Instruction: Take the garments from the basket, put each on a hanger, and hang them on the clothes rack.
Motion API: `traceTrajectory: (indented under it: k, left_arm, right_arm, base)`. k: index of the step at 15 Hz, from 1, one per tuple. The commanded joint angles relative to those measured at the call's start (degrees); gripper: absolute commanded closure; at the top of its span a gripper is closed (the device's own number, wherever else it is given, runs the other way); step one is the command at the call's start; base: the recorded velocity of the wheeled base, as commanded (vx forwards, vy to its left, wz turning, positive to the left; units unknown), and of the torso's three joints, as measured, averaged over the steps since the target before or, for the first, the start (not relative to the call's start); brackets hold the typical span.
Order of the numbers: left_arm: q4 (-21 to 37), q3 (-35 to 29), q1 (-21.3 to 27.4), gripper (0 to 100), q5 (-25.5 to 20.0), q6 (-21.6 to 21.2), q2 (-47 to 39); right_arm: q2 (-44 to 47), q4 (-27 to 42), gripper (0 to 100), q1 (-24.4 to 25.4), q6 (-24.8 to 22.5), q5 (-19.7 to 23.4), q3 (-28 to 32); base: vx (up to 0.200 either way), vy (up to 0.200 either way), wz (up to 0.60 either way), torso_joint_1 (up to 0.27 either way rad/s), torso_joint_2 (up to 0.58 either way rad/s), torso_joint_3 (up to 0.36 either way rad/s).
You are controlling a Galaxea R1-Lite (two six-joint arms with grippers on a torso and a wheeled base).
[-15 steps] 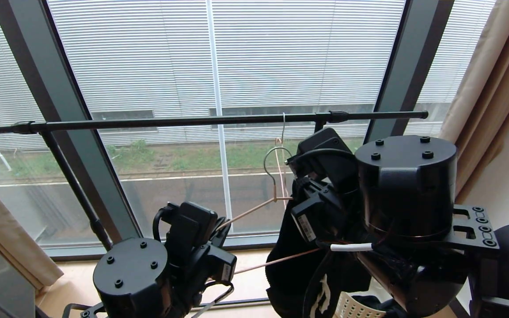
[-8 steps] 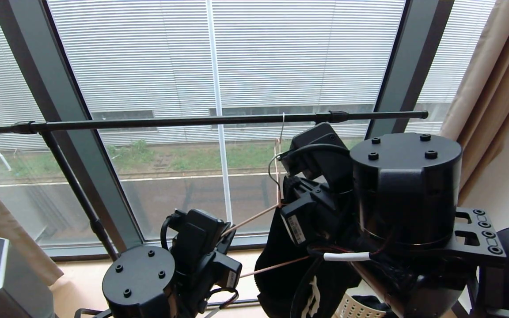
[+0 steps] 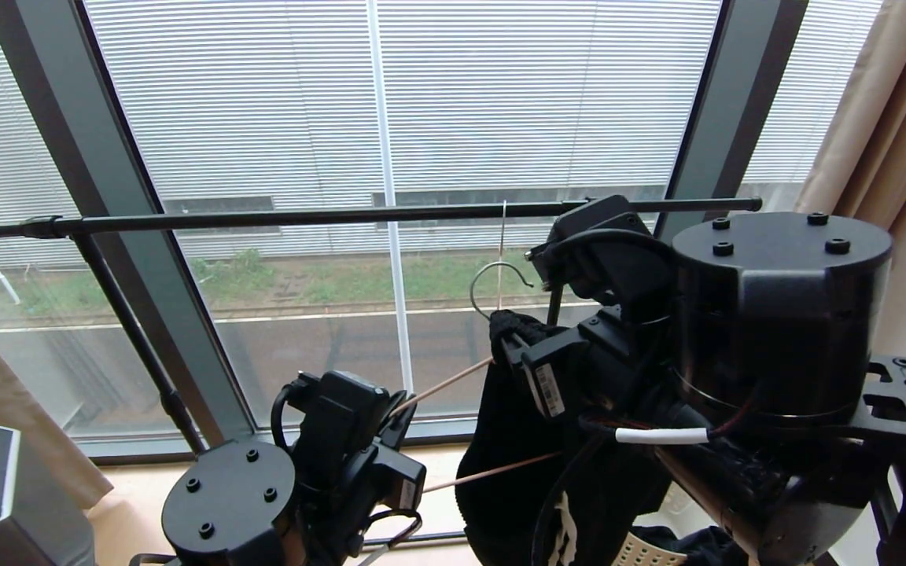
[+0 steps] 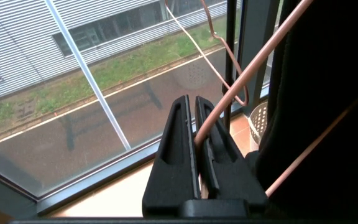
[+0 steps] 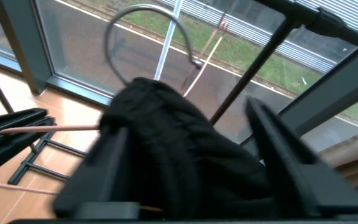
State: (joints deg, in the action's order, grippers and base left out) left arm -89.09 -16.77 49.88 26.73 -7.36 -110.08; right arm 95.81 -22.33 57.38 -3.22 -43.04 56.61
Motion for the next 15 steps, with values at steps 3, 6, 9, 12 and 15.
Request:
traceTrajectory:
  k: [3,6,9,12,15]
  left_arm:
    - [-0.9,1.0,0.0,100,0.0,0.0,0.3]
    - [-0.9,1.6,0.1,100,-0.2,0.0,0.3]
    - [-0.9,2.3,0.1,100,-0.4,0.0,0.3]
    - [-0.9,2.3,0.1,100,-0.5,-0.1,0.4]
    - [-0.9,1.6,0.1,100,-0.6,-0.2,1.0]
  right_arm:
    - [-0.5,-0.2,0,-2.5,0.0,-0.2,0.2]
    - [0.1,-0.5,0,-2.9,0.0,-0.2,0.5]
    - [0.9,-0.5,0,-3.2,0.0,-0.2,0.7]
    - [1.3,-0.5,0,-3.2,0.1,-0.2,0.7]
    - [1.6,-0.5,0,-3.9,0.0,-0.3,1.0]
  base:
    - [0.000,0.000,0.00,0.000,0.00,0.000]
    - [0.000,0.000,0.00,0.000,0.00,0.000]
    - [0.000,0.000,0.00,0.000,0.00,0.000]
    - [0.000,0.000,0.00,0.000,0.00,0.000]
    - [0.000,0.000,0.00,0.000,0.00,0.000]
